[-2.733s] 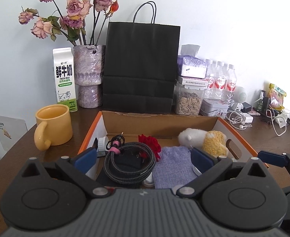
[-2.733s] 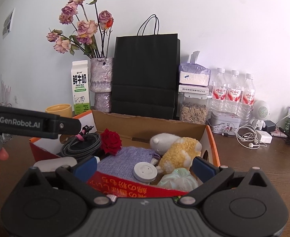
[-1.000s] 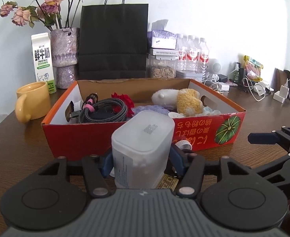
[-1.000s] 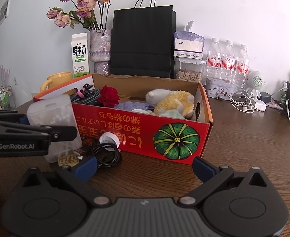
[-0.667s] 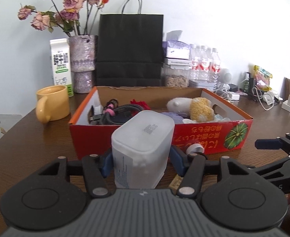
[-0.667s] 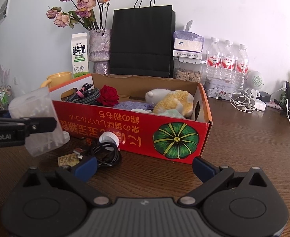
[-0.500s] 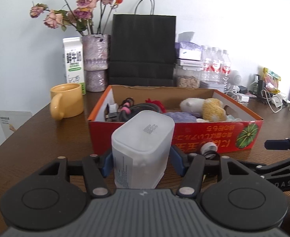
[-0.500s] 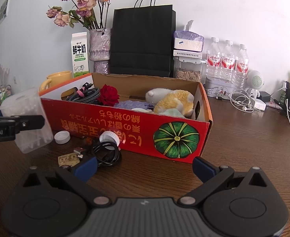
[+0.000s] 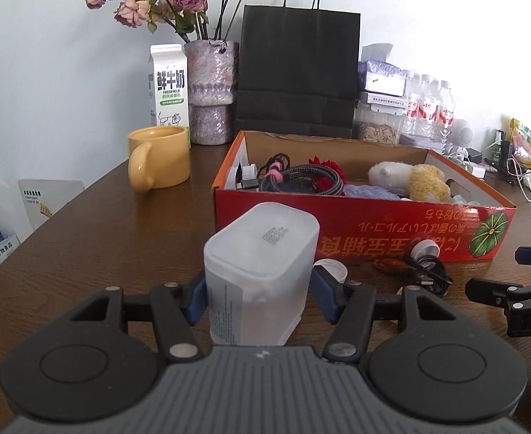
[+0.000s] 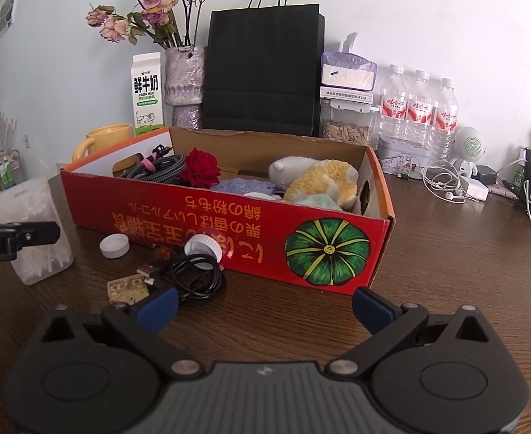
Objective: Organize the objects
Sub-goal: 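Grasp the black USB cable with the right gripper while the left gripper holds the container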
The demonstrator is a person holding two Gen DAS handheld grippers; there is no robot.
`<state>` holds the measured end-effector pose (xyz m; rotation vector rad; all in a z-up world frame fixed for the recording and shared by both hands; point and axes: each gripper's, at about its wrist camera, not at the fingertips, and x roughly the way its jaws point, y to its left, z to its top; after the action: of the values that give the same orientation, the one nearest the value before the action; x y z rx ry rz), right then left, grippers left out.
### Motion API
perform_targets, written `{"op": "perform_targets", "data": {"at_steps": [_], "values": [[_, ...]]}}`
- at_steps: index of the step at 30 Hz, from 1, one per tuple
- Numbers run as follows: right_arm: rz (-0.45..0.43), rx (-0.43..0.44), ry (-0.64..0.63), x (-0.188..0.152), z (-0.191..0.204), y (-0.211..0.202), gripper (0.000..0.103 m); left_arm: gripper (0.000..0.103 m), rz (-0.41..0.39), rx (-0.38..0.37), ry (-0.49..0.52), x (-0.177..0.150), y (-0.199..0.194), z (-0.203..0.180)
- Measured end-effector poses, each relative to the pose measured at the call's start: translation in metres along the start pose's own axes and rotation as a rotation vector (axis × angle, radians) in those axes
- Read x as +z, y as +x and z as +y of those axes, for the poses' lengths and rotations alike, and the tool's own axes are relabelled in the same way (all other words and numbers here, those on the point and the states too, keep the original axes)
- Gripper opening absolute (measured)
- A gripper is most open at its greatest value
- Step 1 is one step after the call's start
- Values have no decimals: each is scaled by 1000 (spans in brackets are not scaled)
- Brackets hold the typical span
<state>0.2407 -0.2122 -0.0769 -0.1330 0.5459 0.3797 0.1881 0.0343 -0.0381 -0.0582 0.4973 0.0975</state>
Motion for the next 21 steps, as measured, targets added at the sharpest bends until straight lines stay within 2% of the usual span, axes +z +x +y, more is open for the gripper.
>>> {"op": "perform_targets", "data": {"at_steps": [6,9,15,17,18,21], "values": [[7,0,-17,2,9,4,103,60,-7,-2,2,-2,-2,-1],[8,3,-23,4,12,7,96,61,7,-7,-11,-3,0,0],[7,35,-28,9,17,14,72,75,24,-15,-51,-5,3,6],[1,53,-37,11,20,16,63,84,27,-17,-52,-5,4,6],[-1,59,-44,11,22,16,61,84,26,-21,-53,-5,3,6],[-13,70,-71,13,30,17,46,88,28,-32,-61,-5,4,6]]}}
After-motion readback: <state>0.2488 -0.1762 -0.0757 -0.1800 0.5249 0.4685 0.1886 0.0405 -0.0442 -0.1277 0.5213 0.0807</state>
